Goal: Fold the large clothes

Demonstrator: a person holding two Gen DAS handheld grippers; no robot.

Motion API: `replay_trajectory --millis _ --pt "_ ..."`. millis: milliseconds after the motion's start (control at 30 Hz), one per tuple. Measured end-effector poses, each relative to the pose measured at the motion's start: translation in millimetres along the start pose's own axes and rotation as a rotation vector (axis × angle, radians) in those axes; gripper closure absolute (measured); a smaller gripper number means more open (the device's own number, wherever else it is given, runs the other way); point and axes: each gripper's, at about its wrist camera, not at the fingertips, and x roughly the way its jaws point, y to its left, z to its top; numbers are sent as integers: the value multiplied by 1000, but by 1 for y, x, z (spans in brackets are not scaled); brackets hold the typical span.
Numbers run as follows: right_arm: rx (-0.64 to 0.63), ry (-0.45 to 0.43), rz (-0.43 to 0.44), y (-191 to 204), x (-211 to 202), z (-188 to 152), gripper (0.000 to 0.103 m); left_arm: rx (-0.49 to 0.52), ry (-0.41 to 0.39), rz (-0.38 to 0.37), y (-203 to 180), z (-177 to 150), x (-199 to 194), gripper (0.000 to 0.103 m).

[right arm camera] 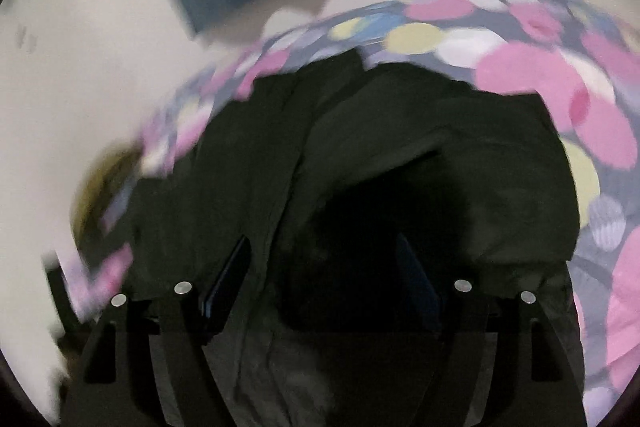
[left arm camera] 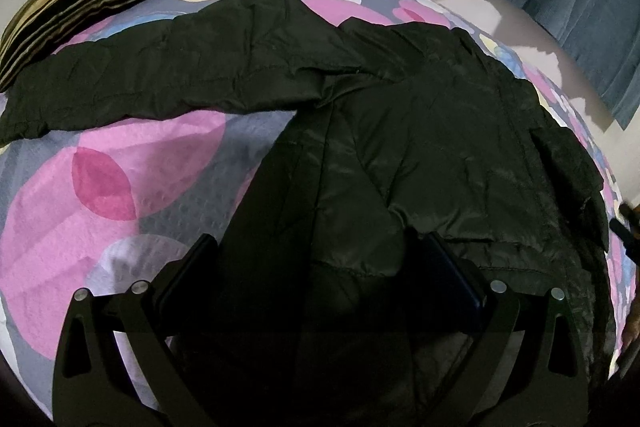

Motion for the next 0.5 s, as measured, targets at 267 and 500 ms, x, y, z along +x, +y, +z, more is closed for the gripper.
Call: replay_trajectory --millis 267,500 --pt "308 33 100 -58 48 43 40 0 1 1 1 0 0 2" --pt "242 34 46 -33 74 57 86 2 2 2 1 -1 1 2"
